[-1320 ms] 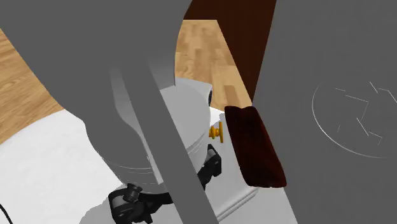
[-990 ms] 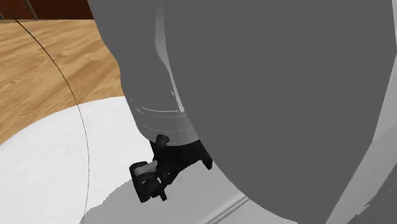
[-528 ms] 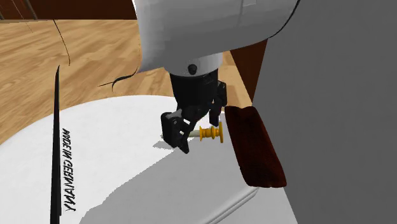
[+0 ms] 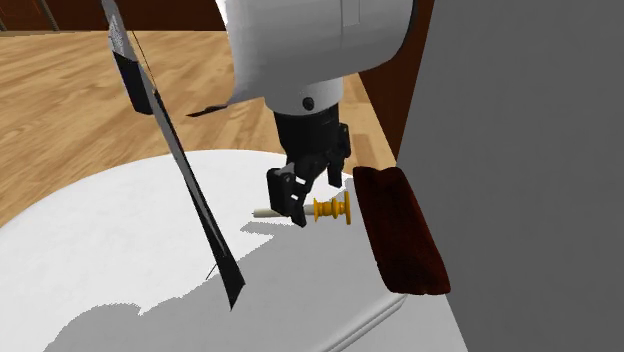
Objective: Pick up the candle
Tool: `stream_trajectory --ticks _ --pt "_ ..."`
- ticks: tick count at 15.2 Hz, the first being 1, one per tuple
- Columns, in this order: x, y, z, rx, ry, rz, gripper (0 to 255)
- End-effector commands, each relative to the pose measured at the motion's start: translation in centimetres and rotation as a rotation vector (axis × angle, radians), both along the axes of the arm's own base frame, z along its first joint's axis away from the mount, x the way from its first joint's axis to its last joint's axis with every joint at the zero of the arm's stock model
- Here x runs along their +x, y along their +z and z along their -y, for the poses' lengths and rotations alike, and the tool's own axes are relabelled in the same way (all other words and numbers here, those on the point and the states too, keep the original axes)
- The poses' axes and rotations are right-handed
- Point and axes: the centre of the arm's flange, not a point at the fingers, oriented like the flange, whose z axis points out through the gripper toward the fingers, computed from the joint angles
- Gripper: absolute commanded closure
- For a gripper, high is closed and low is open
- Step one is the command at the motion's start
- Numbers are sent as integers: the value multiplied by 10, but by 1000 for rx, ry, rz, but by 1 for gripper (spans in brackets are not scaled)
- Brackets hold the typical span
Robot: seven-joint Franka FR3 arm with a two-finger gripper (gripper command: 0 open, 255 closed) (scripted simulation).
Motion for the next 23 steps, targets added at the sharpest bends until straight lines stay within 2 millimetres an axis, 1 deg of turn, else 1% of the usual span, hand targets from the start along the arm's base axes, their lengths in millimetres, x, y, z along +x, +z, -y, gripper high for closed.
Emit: stream_trajectory --ticks 1,2,4,5,14,23 --pt "1 -11 1 0 1 0 0" --pt "1 -19 1 0 1 0 0" --pt "1 -19 1 0 1 0 0" --pt "0 -19 1 0 1 0 255" --pt "1 -19 1 0 1 0 255" --pt "1 29 1 0 1 0 255"
